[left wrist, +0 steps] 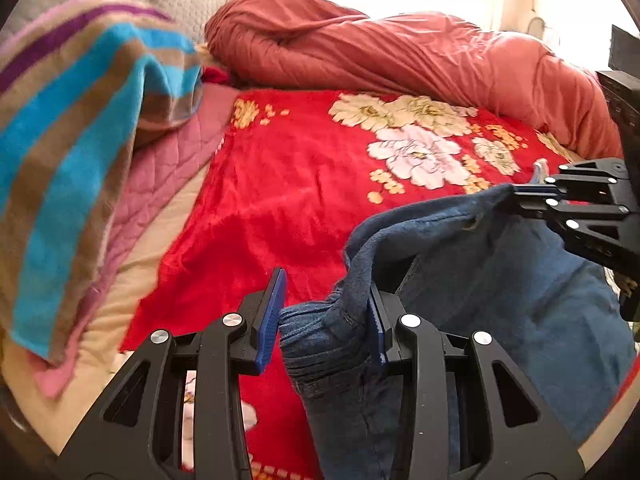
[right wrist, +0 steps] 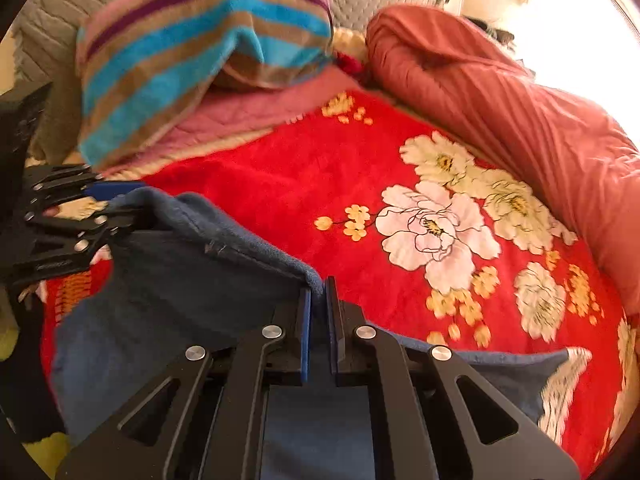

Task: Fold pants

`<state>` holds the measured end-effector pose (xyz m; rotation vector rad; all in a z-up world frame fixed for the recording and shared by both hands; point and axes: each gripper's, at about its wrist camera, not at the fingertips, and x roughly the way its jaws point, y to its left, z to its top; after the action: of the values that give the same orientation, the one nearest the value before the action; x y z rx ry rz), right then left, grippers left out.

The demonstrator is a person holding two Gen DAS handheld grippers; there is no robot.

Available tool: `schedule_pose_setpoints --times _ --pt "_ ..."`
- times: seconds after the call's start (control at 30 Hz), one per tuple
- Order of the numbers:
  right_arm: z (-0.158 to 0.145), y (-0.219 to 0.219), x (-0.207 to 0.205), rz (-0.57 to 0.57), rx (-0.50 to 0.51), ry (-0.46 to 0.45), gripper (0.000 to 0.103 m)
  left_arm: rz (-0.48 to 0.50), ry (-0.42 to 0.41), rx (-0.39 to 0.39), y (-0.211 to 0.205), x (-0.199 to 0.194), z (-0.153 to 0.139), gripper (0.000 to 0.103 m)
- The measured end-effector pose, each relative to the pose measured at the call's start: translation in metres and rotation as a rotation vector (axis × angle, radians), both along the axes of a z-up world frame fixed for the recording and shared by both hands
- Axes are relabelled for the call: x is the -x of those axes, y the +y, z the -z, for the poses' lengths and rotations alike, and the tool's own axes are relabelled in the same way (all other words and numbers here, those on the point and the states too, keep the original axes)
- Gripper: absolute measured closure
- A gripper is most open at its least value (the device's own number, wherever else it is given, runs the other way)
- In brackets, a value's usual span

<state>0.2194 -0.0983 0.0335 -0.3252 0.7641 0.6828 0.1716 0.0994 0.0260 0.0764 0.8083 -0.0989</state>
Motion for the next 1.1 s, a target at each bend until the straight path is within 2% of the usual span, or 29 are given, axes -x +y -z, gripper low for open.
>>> schedule_pose_setpoints --times 0.17,0.3,0.47,0.57,0.83,0.97,1.1 --pt "-0.008 -0.023 0.054 0.001 -0.074 -0.014 0.097 0.058 -0.012 -0.061 -0.015 0.03 -0.011 0.074" --pt "-0.004 -0.034 0.098 -0.009 -0.11 -0.02 0.097 0.077 0.008 -0.049 -0.02 0.055 -0.007 0.074" --pt "-0.002 -0.038 0.147 -0.063 -0.119 -0.022 0.097 0.081 0.004 -0.093 -0.029 0.09 0.001 0.074" --pt "0.002 -0.04 0.169 -0.082 -0.111 0.002 0.097 0.083 0.011 -0.073 -0.029 0.109 0.006 0.073" --pt "0.026 -0.035 0.215 -0.131 -0.115 0.089 0.097 0.063 0.041 -0.076 -0.026 0.138 0.026 0.074" --pt "0.039 -0.023 0.225 -0.154 -0.09 0.103 0.097 0.035 0.058 -0.064 -0.022 0.144 0.037 0.073" --pt "0.055 -0.017 0.225 -0.153 -0.068 0.14 0.097 0.03 0.07 -0.074 -0.019 0.15 0.037 0.064"
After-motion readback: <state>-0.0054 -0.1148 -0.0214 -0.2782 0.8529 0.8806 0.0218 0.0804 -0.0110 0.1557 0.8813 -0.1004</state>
